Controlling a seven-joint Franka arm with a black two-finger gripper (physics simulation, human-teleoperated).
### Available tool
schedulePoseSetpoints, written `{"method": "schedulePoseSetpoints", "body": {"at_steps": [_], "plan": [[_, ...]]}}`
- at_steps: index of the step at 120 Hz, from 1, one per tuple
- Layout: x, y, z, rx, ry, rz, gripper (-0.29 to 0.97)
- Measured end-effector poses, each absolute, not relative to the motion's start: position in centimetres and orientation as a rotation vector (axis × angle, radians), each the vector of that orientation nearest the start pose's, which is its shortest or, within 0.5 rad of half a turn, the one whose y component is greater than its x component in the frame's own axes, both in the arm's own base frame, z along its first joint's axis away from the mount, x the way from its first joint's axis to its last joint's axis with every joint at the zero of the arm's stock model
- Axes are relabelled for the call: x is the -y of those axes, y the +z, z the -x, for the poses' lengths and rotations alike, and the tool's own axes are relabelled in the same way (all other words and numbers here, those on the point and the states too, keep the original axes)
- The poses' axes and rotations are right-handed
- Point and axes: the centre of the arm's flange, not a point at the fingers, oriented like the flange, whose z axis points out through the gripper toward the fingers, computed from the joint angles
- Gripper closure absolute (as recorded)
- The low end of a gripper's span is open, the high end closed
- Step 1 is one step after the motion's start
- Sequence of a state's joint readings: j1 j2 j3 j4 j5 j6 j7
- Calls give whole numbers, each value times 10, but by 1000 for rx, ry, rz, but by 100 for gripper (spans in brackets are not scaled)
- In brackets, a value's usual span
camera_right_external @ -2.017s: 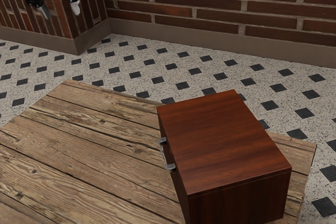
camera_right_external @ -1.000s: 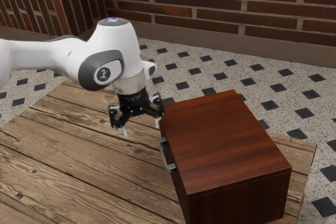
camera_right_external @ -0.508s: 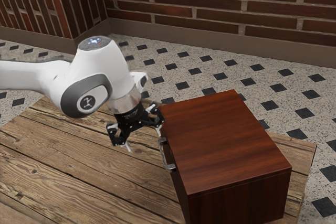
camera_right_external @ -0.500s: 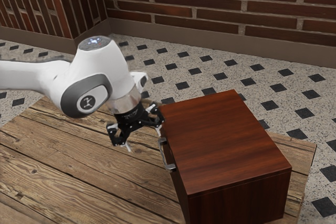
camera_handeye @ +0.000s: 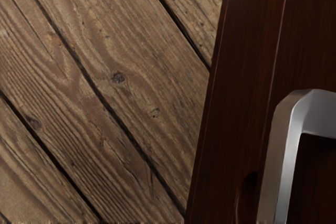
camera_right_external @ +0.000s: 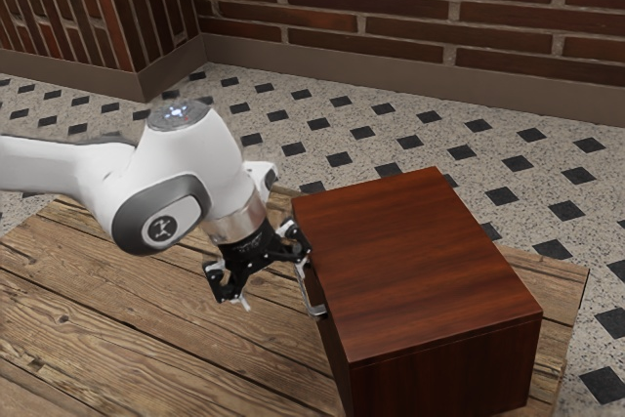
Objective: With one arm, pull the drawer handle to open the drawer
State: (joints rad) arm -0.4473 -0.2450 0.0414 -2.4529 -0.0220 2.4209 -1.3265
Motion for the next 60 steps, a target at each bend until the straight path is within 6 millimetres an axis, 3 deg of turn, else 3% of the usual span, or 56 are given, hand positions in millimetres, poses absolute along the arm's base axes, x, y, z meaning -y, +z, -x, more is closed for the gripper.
{"method": "schedulePoseSetpoints", "body": {"at_steps": [60], "plan": [[199,397,-420,1520,-226,2982,0]]}}
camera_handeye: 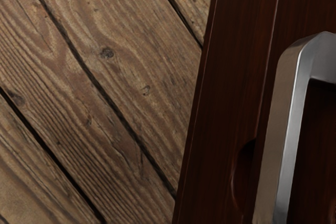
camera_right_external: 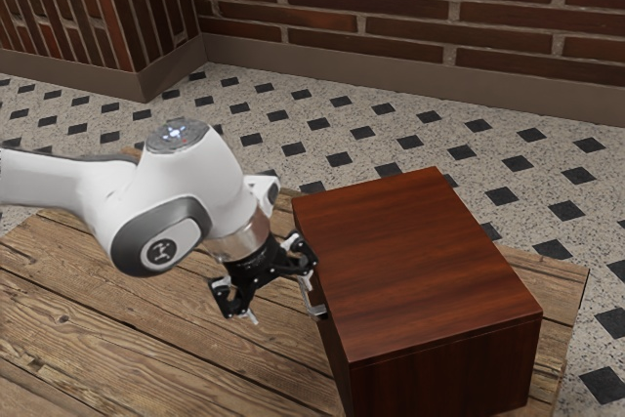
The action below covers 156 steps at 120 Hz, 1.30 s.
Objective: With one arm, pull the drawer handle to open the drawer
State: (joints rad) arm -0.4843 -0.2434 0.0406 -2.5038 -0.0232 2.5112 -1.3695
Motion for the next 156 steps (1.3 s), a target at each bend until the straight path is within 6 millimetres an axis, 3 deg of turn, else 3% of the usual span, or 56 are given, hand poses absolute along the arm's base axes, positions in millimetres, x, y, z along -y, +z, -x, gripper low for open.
{"method": "schedulePoseSetpoints", "body": {"at_steps": [35,156], "plan": [[195,383,-412,1538,-201,2957,0],[153,375,-353,1594,-191,2927,2]]}}
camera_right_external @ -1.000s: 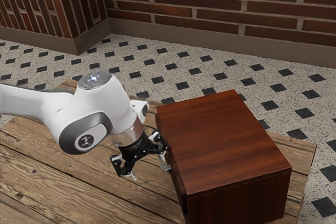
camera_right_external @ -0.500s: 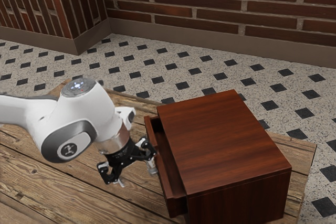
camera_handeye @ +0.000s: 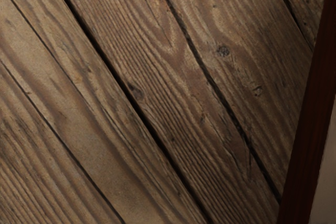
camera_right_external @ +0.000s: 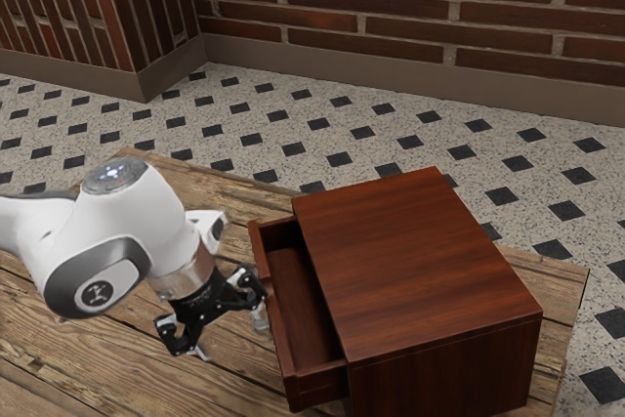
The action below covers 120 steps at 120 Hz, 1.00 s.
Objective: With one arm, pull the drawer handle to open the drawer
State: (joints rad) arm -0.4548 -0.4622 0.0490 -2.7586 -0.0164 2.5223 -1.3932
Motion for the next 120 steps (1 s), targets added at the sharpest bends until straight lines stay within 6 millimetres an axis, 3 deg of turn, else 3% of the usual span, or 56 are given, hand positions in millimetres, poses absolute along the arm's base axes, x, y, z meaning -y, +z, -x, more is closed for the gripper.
{"method": "schedulePoseSetpoints", "body": {"at_steps": [71,120], "plan": [[132,382,-320,1639,-217,2953,2],[108,386,-322,1628,-220,2969,2]]}}
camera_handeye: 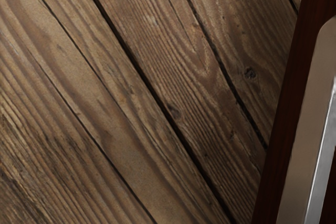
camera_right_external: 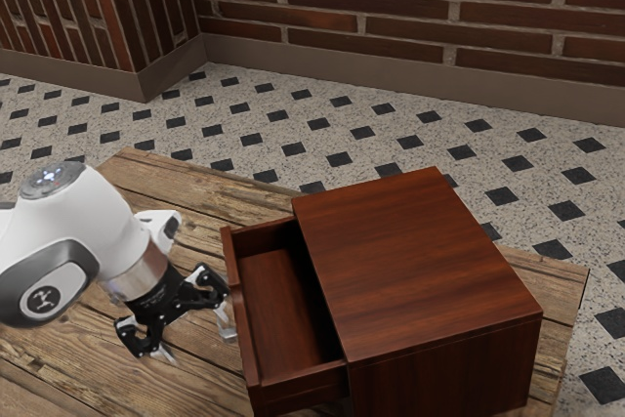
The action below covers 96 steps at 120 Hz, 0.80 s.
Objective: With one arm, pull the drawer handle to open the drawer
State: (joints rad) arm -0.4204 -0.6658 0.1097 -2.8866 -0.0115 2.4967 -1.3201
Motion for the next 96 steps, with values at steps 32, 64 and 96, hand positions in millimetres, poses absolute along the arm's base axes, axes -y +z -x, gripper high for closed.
{"method": "schedulePoseSetpoints", "body": {"at_steps": [32,64,96], "plan": [[87,384,-317,1612,-200,2988,2],[74,391,-306,1572,-235,3015,2],[48,504,-331,1606,-553,3061,2]]}}
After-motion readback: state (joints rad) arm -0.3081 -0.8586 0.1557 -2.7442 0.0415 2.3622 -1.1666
